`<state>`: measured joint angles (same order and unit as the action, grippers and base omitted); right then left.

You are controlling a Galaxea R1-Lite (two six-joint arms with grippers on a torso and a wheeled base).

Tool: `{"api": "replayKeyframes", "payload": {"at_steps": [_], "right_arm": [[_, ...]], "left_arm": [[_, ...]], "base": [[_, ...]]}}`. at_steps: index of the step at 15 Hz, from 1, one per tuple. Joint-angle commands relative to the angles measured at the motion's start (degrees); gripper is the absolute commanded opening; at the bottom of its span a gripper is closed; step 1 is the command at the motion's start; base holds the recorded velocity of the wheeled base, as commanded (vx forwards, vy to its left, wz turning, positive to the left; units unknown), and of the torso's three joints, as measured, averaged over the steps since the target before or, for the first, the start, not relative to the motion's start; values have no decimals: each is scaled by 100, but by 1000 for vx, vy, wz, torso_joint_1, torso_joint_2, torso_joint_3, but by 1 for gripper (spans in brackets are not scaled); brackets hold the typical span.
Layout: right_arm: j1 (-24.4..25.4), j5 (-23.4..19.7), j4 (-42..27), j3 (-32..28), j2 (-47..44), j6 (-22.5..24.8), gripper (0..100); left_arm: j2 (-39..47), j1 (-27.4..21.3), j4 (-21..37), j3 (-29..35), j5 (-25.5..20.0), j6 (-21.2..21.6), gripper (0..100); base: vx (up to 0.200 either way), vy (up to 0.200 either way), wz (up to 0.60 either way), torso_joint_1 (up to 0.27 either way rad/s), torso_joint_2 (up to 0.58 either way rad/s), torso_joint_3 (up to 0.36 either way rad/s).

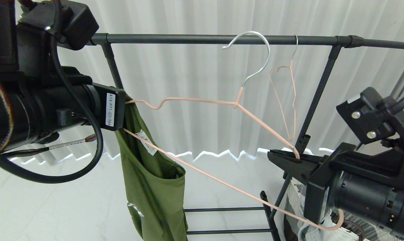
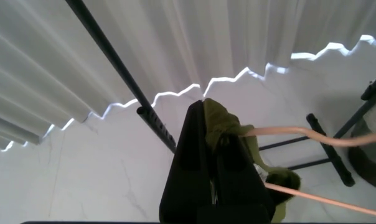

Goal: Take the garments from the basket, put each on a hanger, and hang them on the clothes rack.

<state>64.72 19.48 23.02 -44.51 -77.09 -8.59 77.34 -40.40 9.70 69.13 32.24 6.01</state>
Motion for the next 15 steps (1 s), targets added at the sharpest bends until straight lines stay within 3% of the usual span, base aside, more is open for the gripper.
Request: {"api": "replayKeyframes", "payload": {"at_steps": [1, 3, 5, 8, 11, 15], "right_arm": [[23, -23, 221, 12, -210, -11, 0], [287, -94, 230, 74, -210, -90, 0], [577, -436, 238, 188, -227, -345, 0], [638, -682, 274, 373, -403, -723, 0], [515, -621, 441, 329, -658, -969, 0], [32, -23, 643, 381, -579, -1004, 0]], "left_arm": [[45, -214, -12, 65, 1, -21, 0], [150, -275, -21, 188, -8, -74, 0], [256, -275, -21, 320, -8, -205, 0], [326, -275, -12, 373, -8, -241, 0], [343, -267, -12, 355, -8, -241, 0], [343, 173, 5, 390, 1, -214, 0]], "base": [[0, 0, 0, 0, 0, 0], [0, 0, 0, 0, 0, 0], [0, 0, 0, 0, 0, 0], [0, 0, 0, 0, 0, 0], [0, 0, 0, 0, 0, 0], [0, 0, 0, 0, 0, 0]]}}
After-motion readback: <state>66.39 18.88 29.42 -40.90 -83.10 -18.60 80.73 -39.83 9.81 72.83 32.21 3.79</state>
